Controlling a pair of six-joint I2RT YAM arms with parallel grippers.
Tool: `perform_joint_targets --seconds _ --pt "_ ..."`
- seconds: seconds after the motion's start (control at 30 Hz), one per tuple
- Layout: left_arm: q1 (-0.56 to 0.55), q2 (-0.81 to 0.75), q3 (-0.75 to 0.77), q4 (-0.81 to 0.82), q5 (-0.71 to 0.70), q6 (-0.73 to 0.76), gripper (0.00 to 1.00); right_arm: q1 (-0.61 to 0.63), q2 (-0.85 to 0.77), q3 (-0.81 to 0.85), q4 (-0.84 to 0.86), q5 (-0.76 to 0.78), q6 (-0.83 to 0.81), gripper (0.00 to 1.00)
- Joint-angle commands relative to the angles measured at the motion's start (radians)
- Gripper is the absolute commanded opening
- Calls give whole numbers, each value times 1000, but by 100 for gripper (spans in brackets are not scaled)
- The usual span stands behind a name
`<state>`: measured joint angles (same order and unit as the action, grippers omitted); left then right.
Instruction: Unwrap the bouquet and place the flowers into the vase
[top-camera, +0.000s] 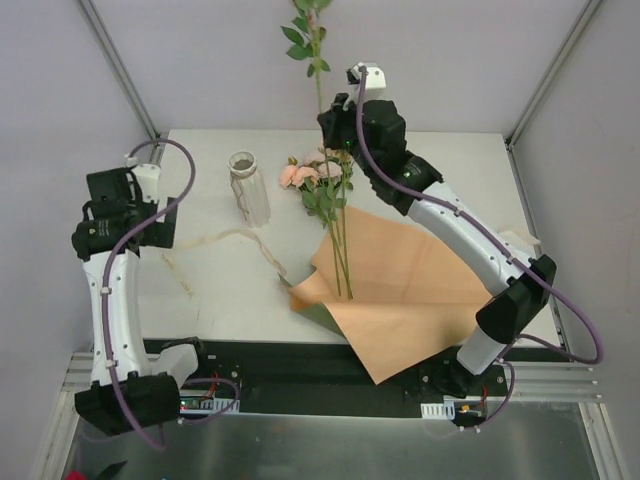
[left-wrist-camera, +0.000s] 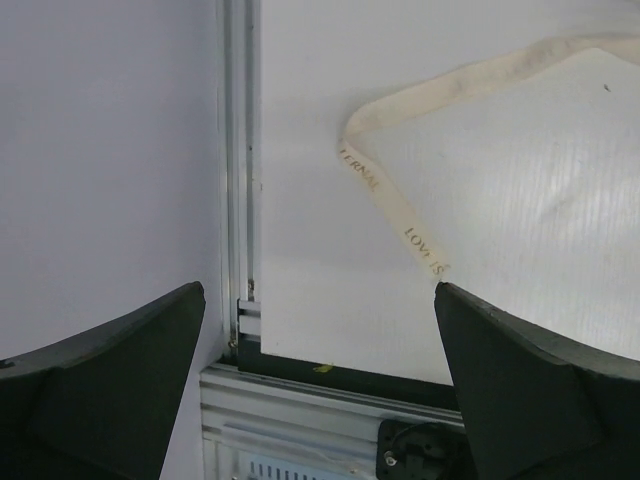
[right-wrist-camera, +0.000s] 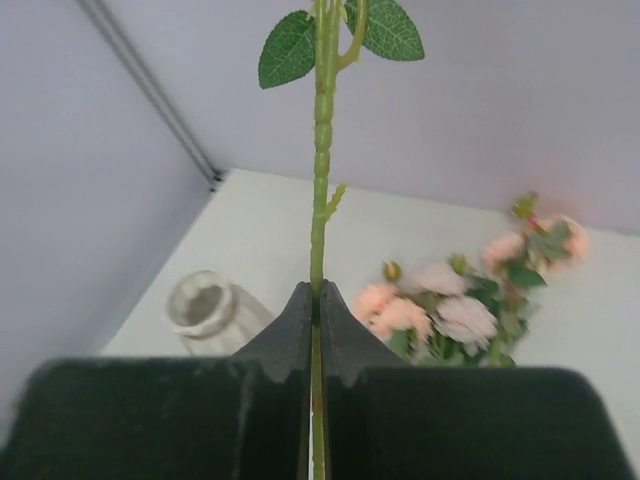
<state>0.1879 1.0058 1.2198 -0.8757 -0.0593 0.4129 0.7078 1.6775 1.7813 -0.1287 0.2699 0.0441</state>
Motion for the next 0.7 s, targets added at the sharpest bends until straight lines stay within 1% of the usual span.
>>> perform_joint_targets --seconds 0.0,0.03,0.07,0.1,0.13,0.17,0.23,0.27,0.3,0.37,0.4,0.47,0.5,0.6,0.67 --pt "197 86 102 41 206 -5 99 87 -38 -29 432 -66 -179 1" --pt "261 127 139 38 234 -8 99 91 -30 -52 507 -84 -181 1" --pt "290 148 156 34 260 -13 99 97 -18 -49 623 -101 -184 1" --pt "307 166 168 27 300 -16 99 105 19 -39 673 -147 -187 1" --pt "323 190 187 15 317 -17 99 110 39 -30 720 -164 -194 1" --pt "326 195 190 8 332 -14 99 117 60 -10 820 -179 -213 1" --pt "326 191 178 1 368 -6 99 140 123 19 915 -222 -248 0" --pt "326 186 172 3 375 -6 99 150 143 65 981 -227 -265 0" --pt "326 183 162 1 381 -3 98 163 187 94 1003 -244 -283 0" --pt "328 174 144 -2 392 1 98 167 237 168 1034 -261 -265 0" --pt "328 172 139 -2 395 6 98 174 284 238 1038 -261 -257 0" --pt "332 169 124 -3 404 10 98 183 333 312 1061 -261 -276 0" --pt "334 169 119 -3 408 13 98 189 378 381 1069 -291 -282 1" --pt "341 168 115 -11 415 27 98 188 451 476 1078 -281 -283 0" --pt "343 171 115 -12 406 33 98 190 471 524 1081 -279 -283 0"
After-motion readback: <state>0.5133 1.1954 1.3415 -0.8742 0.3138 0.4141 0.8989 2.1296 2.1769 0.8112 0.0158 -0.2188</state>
